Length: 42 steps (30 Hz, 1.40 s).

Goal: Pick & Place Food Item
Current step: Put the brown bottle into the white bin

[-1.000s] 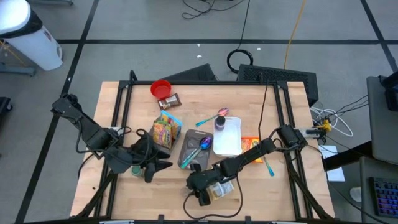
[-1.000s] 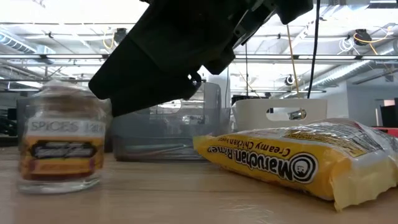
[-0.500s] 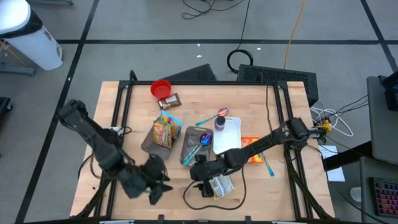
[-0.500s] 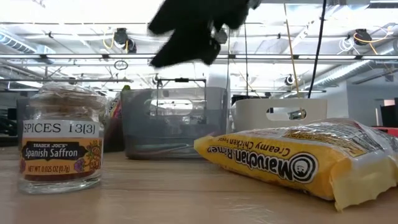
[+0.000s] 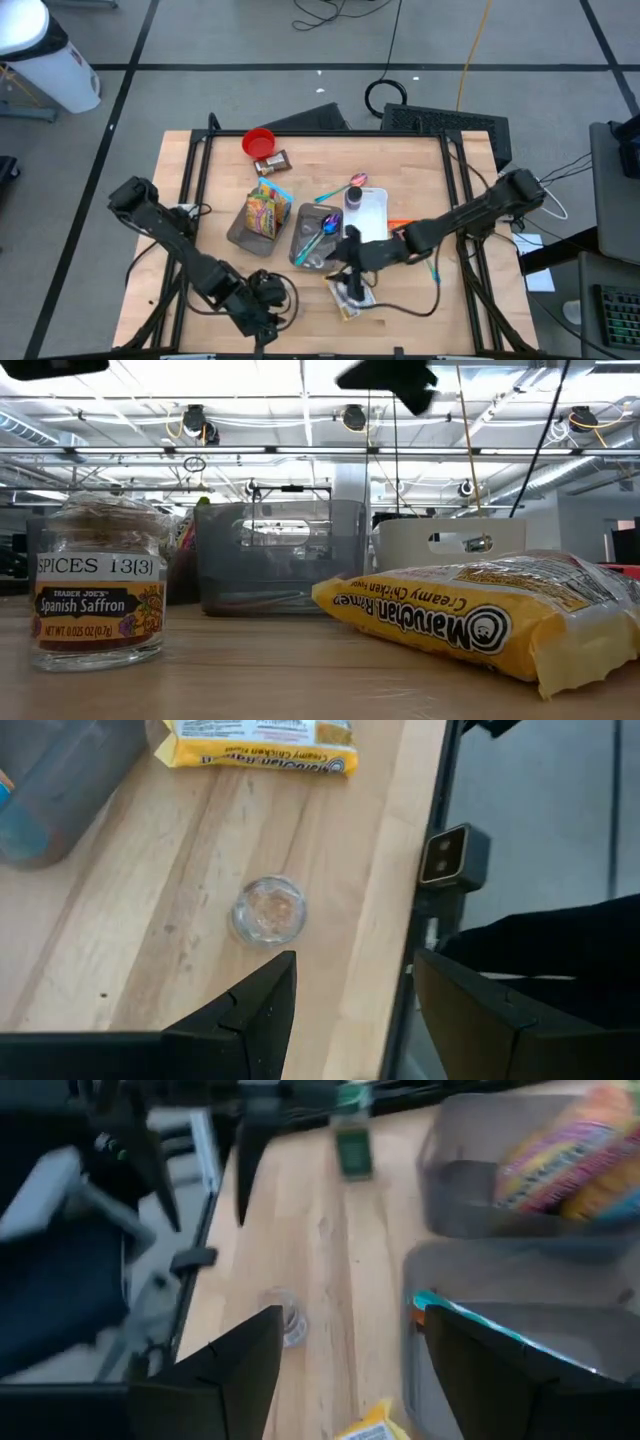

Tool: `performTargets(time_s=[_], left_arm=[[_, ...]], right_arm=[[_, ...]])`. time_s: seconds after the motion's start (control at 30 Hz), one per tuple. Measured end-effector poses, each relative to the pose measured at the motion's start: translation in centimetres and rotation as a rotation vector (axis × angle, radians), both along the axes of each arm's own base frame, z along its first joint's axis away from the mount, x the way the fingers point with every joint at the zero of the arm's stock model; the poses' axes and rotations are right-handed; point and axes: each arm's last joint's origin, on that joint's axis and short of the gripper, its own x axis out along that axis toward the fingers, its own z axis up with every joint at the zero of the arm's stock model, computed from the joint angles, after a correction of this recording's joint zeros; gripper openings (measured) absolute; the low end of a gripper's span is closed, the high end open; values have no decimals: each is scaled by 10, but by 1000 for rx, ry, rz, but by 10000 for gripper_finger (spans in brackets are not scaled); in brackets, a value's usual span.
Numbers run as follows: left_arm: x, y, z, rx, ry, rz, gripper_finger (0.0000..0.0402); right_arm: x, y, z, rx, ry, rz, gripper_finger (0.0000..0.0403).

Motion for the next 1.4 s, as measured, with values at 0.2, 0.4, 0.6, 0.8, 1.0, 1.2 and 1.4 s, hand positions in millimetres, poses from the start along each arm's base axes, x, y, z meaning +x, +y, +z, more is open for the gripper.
performTargets(time_s=[0.2,0.4,0.6,0.8,1.0,1.2,1.4], left_arm=[[7,2,-8,59,-3,-18,212],[14,4,-23,101,46,-42,212],[16,13,-26,58,118,39,212],[33,29,-20,-88,117,171,212],[38,30,5,-133,-124,319,212],[-8,10,50,38,-554,618,212],[-57,-18,37,71,-631,652,212]], right_arm=[[-37,-14,-29,235,-167,-146,234],[-54,-22,-48,390,-261,-197,228],[-55,-23,-48,389,-280,-190,226],[-54,-23,-46,386,-299,-182,224],[-54,-23,-45,378,-305,-175,222],[-54,-23,-45,387,-312,-178,223],[-54,-25,-45,376,-324,-237,223]])
